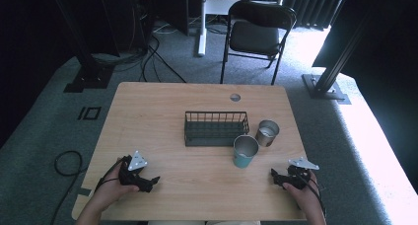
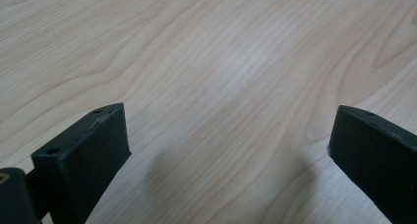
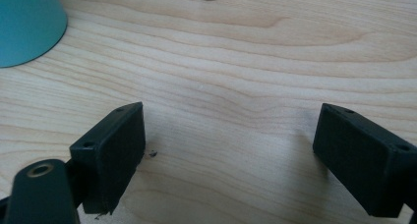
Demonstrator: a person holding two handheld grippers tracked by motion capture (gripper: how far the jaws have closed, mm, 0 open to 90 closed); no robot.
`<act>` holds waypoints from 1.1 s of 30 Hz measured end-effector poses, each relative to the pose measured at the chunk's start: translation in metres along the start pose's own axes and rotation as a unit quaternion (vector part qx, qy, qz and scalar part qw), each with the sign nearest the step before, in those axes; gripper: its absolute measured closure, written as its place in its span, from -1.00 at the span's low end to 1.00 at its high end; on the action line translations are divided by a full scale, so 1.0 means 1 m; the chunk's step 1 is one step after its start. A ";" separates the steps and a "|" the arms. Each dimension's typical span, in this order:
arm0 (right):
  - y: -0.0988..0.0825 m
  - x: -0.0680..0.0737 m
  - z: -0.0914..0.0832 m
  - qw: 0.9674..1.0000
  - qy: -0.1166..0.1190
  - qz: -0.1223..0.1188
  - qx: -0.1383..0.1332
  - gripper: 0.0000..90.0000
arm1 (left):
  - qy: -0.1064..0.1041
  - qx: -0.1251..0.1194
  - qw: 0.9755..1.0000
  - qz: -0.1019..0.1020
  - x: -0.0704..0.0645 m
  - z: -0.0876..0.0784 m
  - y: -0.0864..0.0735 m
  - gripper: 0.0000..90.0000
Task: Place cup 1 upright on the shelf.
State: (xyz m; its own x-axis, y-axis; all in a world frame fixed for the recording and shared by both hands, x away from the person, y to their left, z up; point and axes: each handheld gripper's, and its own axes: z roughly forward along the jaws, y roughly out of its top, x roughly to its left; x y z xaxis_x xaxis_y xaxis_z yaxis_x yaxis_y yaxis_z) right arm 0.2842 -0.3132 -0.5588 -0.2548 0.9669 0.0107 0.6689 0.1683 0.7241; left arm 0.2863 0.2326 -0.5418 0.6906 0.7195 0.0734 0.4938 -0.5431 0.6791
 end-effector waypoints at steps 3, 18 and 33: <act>0.000 0.000 0.000 1.000 0.000 0.000 0.000 -0.73 | -0.009 -0.001 1.000 0.005 -0.005 0.005 0.006 -0.95; 0.000 0.000 0.000 1.000 0.000 0.000 0.000 -0.73 | -0.037 0.001 0.999 0.038 -0.030 0.027 0.033 -0.95; 0.000 0.000 0.000 1.000 0.000 0.000 0.000 -0.73 | -0.068 -0.019 0.995 0.065 -0.054 0.044 0.065 -0.94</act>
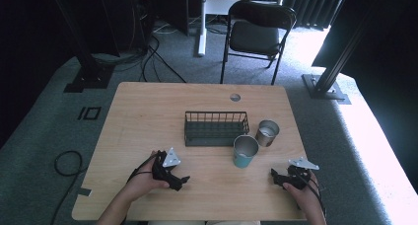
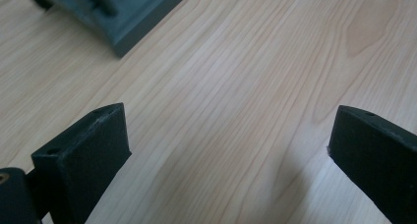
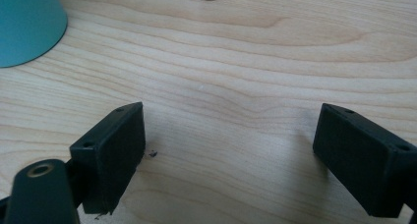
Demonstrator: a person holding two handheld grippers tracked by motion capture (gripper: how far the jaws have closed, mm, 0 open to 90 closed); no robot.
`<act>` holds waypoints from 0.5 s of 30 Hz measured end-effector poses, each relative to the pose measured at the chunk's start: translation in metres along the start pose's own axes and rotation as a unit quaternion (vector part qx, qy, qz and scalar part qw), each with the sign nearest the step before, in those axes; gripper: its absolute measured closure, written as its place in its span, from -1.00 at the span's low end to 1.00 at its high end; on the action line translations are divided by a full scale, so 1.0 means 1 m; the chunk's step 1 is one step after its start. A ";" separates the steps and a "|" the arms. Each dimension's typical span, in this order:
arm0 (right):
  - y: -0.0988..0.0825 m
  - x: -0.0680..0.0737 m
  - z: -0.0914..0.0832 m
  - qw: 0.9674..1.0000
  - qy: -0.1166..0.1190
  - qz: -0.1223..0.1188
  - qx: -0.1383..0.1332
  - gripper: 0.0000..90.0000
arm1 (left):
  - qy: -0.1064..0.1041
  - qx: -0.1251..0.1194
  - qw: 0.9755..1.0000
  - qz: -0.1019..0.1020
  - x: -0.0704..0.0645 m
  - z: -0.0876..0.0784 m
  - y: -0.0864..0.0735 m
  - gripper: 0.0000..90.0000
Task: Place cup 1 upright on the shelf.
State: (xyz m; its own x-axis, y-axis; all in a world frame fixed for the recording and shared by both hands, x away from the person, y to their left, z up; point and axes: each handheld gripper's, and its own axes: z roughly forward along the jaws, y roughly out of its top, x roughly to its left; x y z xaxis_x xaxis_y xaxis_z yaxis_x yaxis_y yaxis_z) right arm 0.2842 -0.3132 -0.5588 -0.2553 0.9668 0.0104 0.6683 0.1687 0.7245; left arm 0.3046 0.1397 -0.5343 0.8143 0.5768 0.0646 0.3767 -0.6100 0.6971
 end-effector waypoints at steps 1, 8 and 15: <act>0.000 0.000 0.000 1.000 0.000 0.000 0.000 -0.73 | -0.004 -0.002 1.000 0.006 -0.002 0.002 0.005 -0.95; 0.000 0.000 0.000 1.000 0.000 0.000 0.000 -0.73 | -0.016 -0.015 1.000 0.018 -0.010 0.011 0.021 -0.95; 0.000 0.000 0.000 1.000 0.000 0.000 0.000 -0.73 | -0.032 -0.031 0.999 0.026 -0.018 0.020 0.034 -0.94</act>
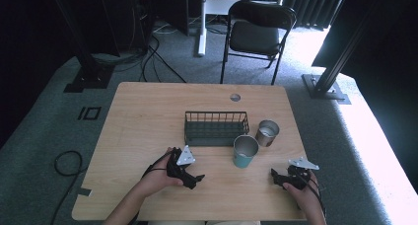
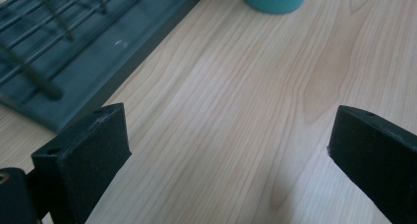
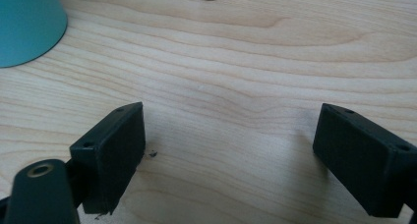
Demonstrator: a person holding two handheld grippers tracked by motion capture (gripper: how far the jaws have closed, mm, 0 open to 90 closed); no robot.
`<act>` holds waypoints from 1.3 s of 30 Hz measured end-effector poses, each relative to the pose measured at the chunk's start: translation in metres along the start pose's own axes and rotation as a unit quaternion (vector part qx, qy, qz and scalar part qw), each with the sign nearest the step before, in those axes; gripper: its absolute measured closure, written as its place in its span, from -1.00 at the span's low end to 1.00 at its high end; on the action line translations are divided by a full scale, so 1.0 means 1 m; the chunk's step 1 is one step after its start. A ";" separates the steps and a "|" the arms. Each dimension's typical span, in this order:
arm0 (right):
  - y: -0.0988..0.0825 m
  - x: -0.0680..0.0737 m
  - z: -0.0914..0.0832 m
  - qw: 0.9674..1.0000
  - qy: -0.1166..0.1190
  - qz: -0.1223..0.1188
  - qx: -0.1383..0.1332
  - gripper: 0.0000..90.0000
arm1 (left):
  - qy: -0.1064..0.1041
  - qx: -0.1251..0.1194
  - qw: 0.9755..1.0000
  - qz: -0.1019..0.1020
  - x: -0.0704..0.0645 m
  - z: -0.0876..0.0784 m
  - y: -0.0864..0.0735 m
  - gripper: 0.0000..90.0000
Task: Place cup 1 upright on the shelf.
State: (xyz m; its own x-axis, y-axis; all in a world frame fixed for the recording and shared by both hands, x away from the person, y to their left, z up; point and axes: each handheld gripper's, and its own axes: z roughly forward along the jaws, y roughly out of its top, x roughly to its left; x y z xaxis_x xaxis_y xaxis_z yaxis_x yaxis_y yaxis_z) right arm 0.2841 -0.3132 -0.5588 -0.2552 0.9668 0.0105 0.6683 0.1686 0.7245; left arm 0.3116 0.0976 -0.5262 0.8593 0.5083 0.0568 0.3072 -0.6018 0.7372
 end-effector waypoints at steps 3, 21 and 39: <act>0.000 0.000 0.000 1.000 0.000 0.000 0.000 -0.73 | -0.006 -0.009 1.000 0.000 -0.002 0.005 0.005 -0.95; 0.000 0.000 0.000 1.000 0.000 0.000 0.000 -0.73 | -0.036 -0.056 0.998 0.011 -0.014 0.029 0.038 -0.94; 0.000 0.000 0.000 1.000 0.000 0.000 0.000 -0.73 | -0.044 -0.085 0.995 0.015 -0.022 0.051 0.065 -0.94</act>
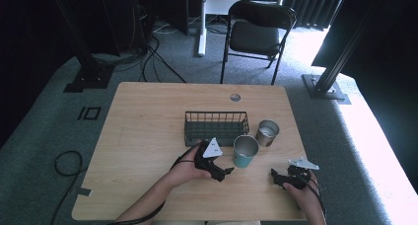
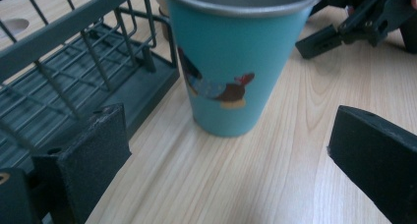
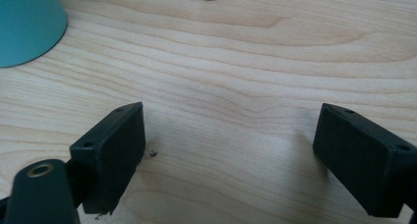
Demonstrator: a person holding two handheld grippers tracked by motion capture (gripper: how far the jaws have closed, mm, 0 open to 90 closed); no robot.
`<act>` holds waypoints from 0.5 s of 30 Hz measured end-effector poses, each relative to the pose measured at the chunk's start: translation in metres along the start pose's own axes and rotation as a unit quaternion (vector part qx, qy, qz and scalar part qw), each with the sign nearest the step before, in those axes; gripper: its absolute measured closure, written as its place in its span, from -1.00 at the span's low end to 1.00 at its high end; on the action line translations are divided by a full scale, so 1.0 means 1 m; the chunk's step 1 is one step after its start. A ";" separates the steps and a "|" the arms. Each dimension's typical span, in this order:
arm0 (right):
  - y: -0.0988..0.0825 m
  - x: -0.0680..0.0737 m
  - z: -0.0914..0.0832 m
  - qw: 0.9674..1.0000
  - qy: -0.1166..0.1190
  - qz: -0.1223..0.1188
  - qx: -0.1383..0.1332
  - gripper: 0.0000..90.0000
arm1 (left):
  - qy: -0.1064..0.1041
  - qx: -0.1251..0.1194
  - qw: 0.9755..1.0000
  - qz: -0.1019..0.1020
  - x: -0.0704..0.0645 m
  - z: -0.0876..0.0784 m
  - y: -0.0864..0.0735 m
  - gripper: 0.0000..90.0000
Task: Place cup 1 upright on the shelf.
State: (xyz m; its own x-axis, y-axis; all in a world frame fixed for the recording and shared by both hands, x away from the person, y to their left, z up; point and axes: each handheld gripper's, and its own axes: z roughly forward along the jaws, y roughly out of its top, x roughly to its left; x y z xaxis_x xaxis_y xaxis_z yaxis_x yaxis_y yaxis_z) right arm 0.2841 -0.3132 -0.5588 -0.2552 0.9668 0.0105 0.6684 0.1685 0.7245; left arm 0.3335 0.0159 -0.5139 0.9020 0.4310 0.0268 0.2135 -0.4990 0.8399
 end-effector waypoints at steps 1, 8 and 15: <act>0.000 0.000 0.000 1.000 0.000 0.000 0.000 -0.73 | 0.000 -0.002 1.000 -0.003 0.000 0.003 0.002 -0.94; 0.000 0.000 0.000 1.000 0.000 0.000 0.000 -0.73 | -0.010 -0.014 1.000 0.000 -0.003 0.015 0.013 -0.94; 0.000 0.000 0.000 1.000 0.000 0.000 0.000 -0.73 | -0.003 -0.010 1.000 0.011 -0.004 0.026 0.020 -0.95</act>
State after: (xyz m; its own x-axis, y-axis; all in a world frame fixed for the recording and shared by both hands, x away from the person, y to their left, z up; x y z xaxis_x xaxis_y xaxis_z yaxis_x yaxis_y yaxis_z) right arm 0.2841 -0.3133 -0.5588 -0.2552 0.9668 0.0105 0.6683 0.1686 0.7246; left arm 0.3436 -0.0155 -0.5115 0.9088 0.4151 0.0429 0.1855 -0.4938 0.8496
